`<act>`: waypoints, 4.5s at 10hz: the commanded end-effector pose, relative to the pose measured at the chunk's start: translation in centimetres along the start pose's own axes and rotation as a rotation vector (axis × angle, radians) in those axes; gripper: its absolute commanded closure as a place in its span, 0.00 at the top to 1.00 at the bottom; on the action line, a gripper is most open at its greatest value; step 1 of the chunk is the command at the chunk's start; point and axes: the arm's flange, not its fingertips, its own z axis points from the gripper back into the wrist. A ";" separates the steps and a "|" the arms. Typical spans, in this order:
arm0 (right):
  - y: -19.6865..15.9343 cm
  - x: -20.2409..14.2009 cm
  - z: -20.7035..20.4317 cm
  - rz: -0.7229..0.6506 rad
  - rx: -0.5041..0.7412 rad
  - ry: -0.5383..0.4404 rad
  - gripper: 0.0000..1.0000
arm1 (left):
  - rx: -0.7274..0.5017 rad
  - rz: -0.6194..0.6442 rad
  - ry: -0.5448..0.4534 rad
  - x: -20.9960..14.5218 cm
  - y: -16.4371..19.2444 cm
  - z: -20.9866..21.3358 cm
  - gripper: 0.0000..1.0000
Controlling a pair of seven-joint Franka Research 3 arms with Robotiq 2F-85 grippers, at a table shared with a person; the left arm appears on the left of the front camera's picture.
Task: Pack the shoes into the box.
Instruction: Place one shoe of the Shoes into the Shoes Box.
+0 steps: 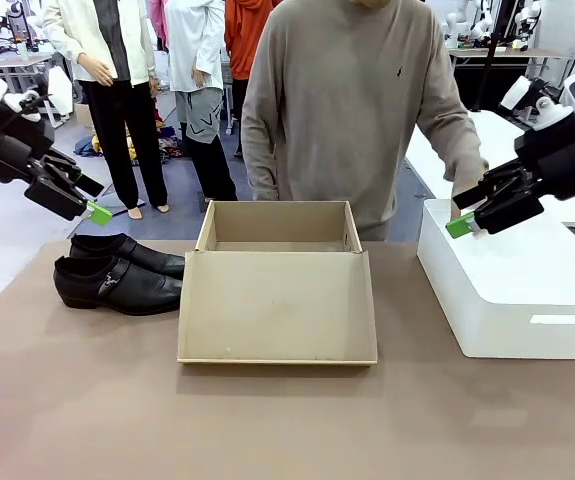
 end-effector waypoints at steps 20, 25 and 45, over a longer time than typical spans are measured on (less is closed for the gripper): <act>-0.5 0.0 -0.1 0.029 0.011 -0.020 1.00 | -0.076 -0.318 0.598 3.9 15.8 -1.6 1.00; -0.5 0.0 -0.1 0.029 0.011 -0.020 1.00 | -0.102 -0.380 0.587 4.0 14.7 -1.0 1.00; -0.5 0.0 -0.1 0.029 0.011 -0.020 1.00 | -0.128 -0.332 0.704 0.5 22.3 -12.1 1.00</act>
